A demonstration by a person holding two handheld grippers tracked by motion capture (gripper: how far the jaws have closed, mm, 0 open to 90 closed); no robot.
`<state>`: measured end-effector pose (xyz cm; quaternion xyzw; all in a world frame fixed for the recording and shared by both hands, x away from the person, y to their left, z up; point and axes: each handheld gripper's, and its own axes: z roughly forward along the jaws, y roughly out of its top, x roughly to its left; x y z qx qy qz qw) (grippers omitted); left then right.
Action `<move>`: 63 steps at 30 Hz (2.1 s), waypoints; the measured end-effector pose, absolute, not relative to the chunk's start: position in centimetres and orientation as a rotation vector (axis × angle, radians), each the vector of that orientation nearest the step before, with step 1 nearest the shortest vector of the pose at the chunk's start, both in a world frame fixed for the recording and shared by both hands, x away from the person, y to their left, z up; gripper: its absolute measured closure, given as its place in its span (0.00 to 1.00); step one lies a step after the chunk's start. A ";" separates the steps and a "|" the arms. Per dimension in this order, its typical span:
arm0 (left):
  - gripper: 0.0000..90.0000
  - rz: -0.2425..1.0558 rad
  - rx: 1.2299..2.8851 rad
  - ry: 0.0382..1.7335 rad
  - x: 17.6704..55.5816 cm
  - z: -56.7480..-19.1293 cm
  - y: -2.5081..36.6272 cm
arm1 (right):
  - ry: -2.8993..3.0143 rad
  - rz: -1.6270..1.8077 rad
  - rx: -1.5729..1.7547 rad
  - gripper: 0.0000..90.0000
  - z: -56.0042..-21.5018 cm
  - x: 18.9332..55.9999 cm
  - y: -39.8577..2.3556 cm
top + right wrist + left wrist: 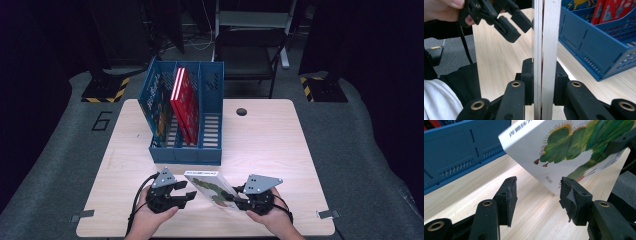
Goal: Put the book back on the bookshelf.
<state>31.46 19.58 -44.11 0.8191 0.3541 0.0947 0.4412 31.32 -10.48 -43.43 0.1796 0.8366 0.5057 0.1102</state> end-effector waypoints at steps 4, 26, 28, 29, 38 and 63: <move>0.53 0.239 2.033 0.881 31.5 -44.2 19.5 | 2.454 1.474 0.539 0.85 -43.2 31.4 -10.8; 0.51 0.222 2.045 0.900 31.7 -44.5 19.6 | 2.484 1.452 0.597 0.84 -43.1 32.3 -10.3; 0.51 0.224 2.041 0.903 31.7 -44.4 19.6 | 2.479 1.468 0.609 0.84 -43.3 32.5 -10.4; 0.51 0.232 2.036 0.906 31.7 -44.4 19.7 | 2.480 1.472 0.614 0.84 -43.3 32.5 -10.4; 0.45 0.271 1.989 0.860 31.3 -42.2 20.0 | 2.508 1.413 0.543 0.85 -42.9 31.9 -9.7; 0.39 0.253 2.048 0.683 31.3 -41.3 17.3 | 2.602 1.357 0.404 0.85 -42.4 31.3 -8.5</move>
